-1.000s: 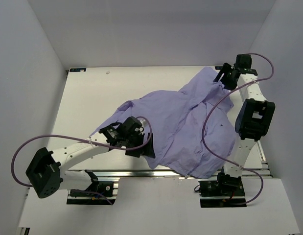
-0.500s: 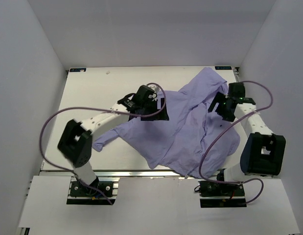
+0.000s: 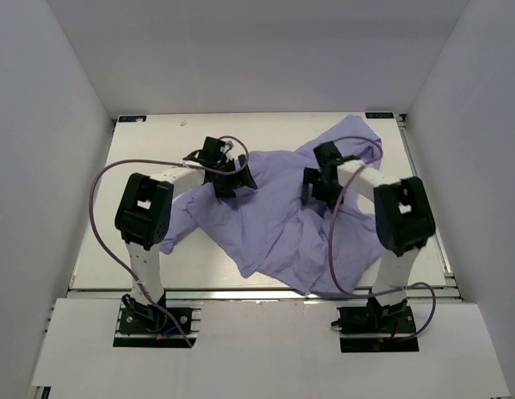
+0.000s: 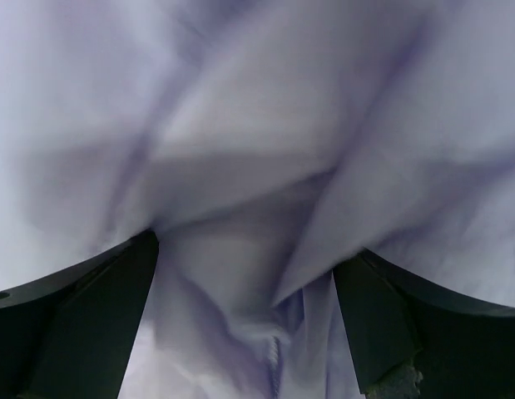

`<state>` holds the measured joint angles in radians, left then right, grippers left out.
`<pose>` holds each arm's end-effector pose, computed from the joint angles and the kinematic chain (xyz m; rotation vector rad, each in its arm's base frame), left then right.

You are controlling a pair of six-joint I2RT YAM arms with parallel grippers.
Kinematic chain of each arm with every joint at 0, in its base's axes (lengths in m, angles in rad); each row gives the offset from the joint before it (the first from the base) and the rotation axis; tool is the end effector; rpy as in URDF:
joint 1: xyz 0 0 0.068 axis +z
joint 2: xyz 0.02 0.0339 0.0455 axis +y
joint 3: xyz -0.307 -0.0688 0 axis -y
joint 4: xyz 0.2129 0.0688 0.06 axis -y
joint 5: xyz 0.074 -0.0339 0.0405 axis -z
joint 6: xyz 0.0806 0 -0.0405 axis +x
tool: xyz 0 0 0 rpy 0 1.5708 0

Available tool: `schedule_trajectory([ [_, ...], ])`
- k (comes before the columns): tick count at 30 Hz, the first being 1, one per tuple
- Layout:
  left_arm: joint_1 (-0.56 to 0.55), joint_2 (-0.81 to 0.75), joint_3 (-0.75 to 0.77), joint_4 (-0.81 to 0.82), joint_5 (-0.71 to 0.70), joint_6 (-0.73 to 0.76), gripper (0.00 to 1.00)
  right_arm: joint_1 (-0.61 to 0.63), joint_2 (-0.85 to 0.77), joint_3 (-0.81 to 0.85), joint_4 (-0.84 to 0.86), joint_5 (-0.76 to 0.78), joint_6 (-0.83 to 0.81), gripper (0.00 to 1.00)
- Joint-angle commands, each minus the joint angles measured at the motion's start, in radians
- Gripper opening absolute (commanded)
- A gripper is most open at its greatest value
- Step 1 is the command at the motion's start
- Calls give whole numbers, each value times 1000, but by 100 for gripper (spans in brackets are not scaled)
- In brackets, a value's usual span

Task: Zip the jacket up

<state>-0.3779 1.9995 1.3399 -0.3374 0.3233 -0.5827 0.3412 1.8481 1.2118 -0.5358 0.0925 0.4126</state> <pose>0.3942 -0.1840 0.1833 -0.1457 2.6794 -0.7530 0.3519 0.1171 0.1884 0.1232 2.7335 0.0857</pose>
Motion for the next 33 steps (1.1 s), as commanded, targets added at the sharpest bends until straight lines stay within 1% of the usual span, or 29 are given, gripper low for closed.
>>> schedule_trajectory([
  [1,60,79,51,32,-6,43,98,48,136,173,66,-32,38,89],
  [2,94,108,73,22,-24,55,98,59,169,214,57,-46,41,89],
  [3,111,125,96,15,-29,60,98,62,195,289,57,-56,60,89],
  [4,126,143,148,9,-29,63,98,65,239,322,59,-74,66,89],
  [5,158,180,177,-1,-18,75,98,68,256,353,56,-80,74,89],
  [7,184,214,241,-18,-13,90,98,70,279,422,57,-85,98,89],
  [9,204,263,352,-63,-24,119,98,74,273,451,59,-85,94,89],
  [10,206,277,392,-84,-29,132,98,78,248,459,60,-92,83,89],
  [11,208,285,466,-127,-32,159,98,78,228,454,63,-120,72,89],
  [13,208,280,505,-149,3,179,98,79,151,421,71,-129,45,89],
  [15,206,219,501,-138,48,196,98,78,90,384,73,-128,29,89],
  [16,203,191,486,-131,57,201,98,76,21,362,83,-128,17,89],
  [17,195,158,469,-114,59,204,98,68,-15,314,88,-131,14,89],
  [18,188,87,425,-106,63,208,98,59,-77,292,94,-145,11,89],
  [20,149,15,380,-101,39,225,98,4,-127,228,96,-190,12,89],
  [21,130,-22,346,-109,-2,231,98,-20,-171,206,91,-236,17,89],
  [22,84,-89,334,-135,-30,241,98,-68,-191,184,86,-240,26,89],
  [23,56,-122,306,-147,-83,242,98,-92,-231,134,88,-223,35,89],
  [24,-8,-187,289,-156,-110,244,98,-114,-248,111,89,-212,35,89],
  [26,-84,-252,245,-173,-150,245,98,-190,-273,74,80,-205,37,89],
  [27,-126,-284,214,-170,-162,245,98,-215,-285,46,79,-203,37,89],
  [28,-201,-313,147,-154,-167,242,98,-241,-286,35,76,-198,40,89],
  [29,-238,-370,112,-140,-159,233,98,-284,-286,29,66,-186,41,89],
  [30,-280,-390,81,-132,-155,234,98,-298,-277,22,50,-154,34,89],
  [31,-356,-407,35,-127,-153,236,98,-320,-270,20,43,-139,25,89],
  [33,-436,-426,7,-146,-168,230,98,-330,-245,20,31,-99,-9,89],
])
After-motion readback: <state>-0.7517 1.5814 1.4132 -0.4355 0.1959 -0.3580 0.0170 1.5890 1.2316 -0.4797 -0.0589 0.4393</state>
